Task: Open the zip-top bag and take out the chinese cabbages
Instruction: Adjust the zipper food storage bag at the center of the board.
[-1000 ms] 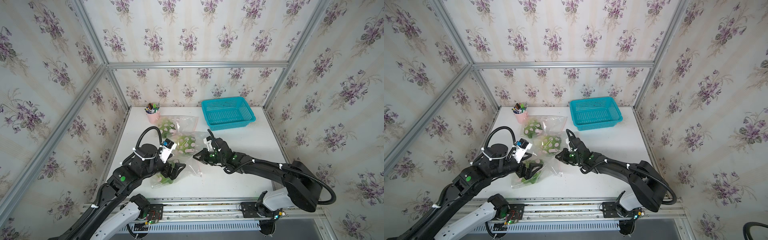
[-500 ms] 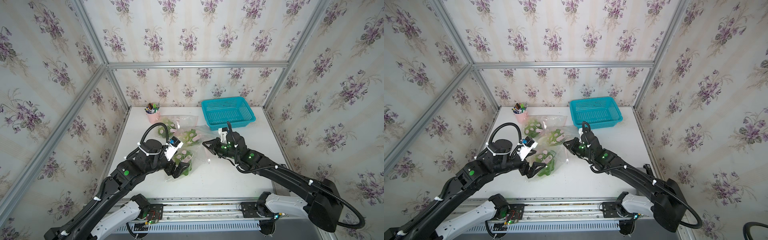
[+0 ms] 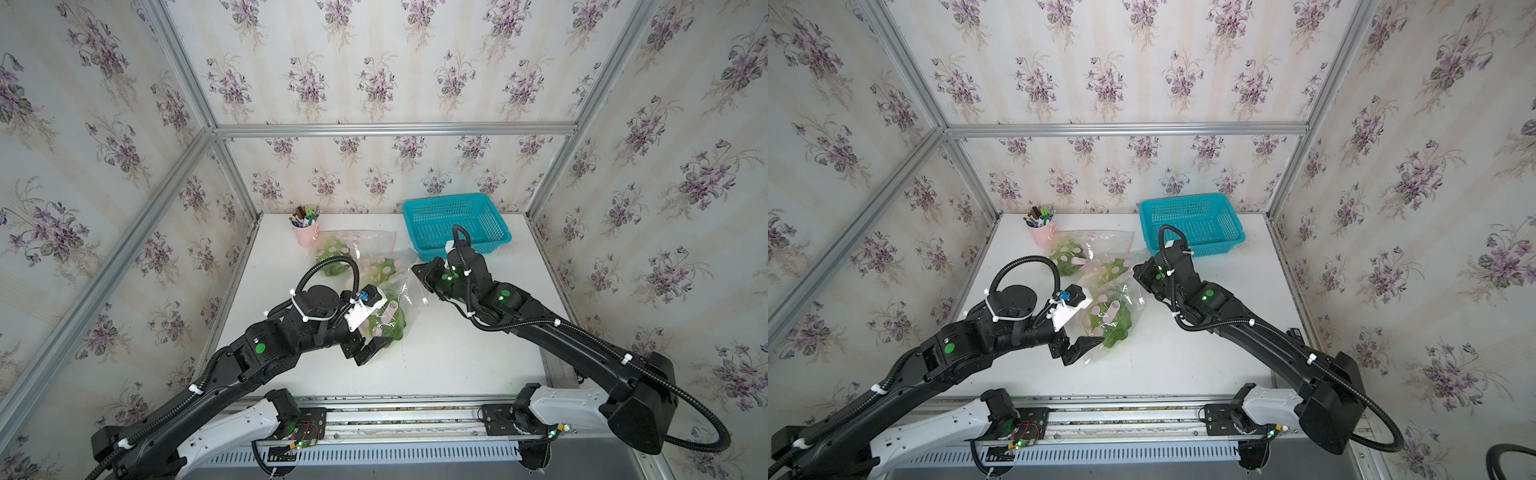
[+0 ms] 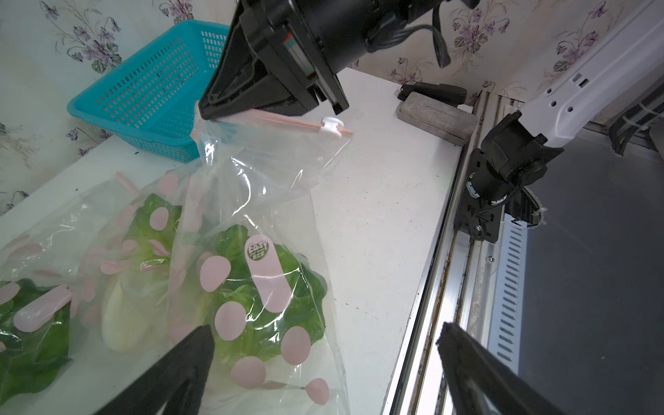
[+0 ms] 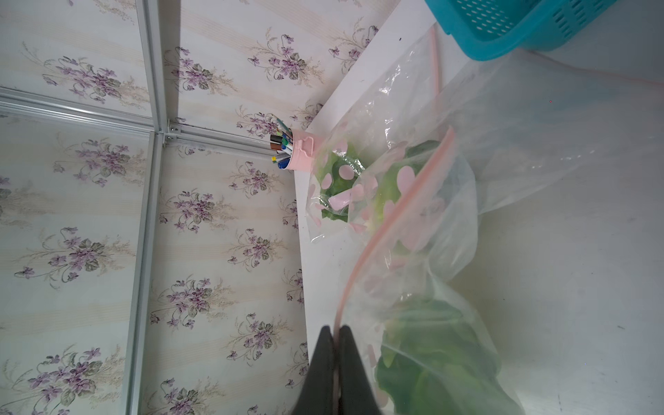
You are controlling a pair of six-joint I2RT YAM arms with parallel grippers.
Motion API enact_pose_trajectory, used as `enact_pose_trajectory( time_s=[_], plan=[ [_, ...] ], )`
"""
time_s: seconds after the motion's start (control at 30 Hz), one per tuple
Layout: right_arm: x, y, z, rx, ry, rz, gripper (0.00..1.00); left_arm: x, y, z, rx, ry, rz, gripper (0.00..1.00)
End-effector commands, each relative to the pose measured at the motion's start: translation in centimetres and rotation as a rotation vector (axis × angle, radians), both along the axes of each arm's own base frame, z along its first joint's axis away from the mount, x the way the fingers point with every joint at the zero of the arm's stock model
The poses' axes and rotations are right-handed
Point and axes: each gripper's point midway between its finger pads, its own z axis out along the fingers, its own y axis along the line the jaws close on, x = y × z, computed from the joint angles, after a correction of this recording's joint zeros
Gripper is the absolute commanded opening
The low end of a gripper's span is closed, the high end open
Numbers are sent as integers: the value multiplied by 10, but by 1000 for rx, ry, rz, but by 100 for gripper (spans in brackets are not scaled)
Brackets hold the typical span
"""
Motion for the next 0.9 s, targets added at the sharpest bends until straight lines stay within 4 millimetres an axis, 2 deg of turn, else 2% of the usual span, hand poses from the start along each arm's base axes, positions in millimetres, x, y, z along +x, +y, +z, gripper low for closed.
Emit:
enact_pose_trajectory(
  time_s=[0.0, 0.23, 0.37, 0.53, 0.73, 0.8, 0.87],
  plan=[
    [12, -8, 17, 14, -41, -81, 0, 19, 0, 18, -24, -102, 111, 99],
    [9, -9, 63, 131, -124, -82, 0, 29, -19, 36, -32, -187, 170, 99],
    [3, -17, 78, 173, -138, -94, 0, 35, -32, 55, -53, -233, 197, 99],
    [-5, -27, 93, 181, -151, -118, 0, 31, -54, 74, -59, -292, 186, 99],
    [-9, -25, 98, 160, -156, -109, 0, 19, -85, 70, 13, -351, 155, 99],
    [-9, -24, 98, 150, -166, -96, 0, 16, -91, 66, 19, -351, 158, 99],
    [-14, -20, 106, 104, -242, -28, 0, 15, -92, 60, 20, -337, 168, 99]
  ],
)
